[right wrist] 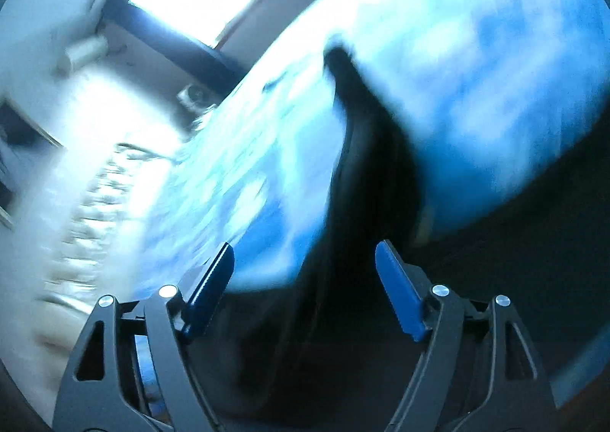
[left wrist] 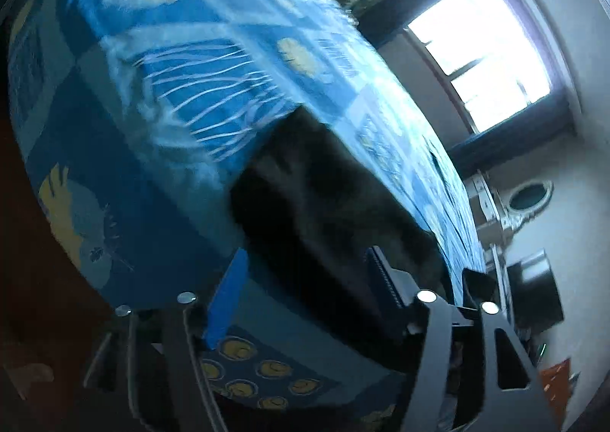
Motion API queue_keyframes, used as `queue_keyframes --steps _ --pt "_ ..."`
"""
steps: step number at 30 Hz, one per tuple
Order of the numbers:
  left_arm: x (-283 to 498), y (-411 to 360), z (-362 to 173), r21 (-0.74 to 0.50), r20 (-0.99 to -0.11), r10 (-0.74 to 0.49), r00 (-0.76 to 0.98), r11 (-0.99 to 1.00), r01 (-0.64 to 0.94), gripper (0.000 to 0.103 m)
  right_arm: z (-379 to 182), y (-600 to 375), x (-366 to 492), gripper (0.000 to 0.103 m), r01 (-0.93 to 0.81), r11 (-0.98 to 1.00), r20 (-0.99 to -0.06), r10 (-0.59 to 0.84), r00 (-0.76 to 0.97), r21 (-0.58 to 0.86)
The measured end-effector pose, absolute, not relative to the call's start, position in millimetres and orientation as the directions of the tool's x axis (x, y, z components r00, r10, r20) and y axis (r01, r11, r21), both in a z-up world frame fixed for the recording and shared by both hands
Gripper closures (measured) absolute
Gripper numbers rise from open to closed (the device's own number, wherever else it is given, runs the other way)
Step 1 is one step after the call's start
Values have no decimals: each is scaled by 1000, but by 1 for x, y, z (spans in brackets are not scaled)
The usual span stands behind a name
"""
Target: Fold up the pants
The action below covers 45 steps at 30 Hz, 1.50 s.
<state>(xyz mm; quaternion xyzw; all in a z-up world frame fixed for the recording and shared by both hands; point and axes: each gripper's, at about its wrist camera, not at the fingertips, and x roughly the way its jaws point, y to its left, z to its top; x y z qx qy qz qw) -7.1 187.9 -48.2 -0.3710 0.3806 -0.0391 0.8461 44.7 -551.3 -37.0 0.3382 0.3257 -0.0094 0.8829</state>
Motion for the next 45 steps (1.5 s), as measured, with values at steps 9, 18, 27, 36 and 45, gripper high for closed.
queue_keyframes --steps 9,18,27,36,45 --pt "42 97 -52 -678 -630 -499 596 726 -110 27 -59 -486 239 25 161 976 -877 -201 437 -144" --pt "52 56 -54 -621 -657 -493 571 783 -38 23 -113 -522 281 70 186 976 -934 -171 315 -116" --pt "54 35 -42 -684 -624 -565 539 729 -26 23 -37 -599 178 93 228 928 -780 96 618 295" --pt "37 -70 -17 -765 -523 -717 461 633 117 22 -25 -710 -1 93 311 709 -587 178 790 632" --pt "31 -198 -28 -840 -419 -817 396 514 174 22 -42 -741 -42 94 261 543 -461 272 845 798"
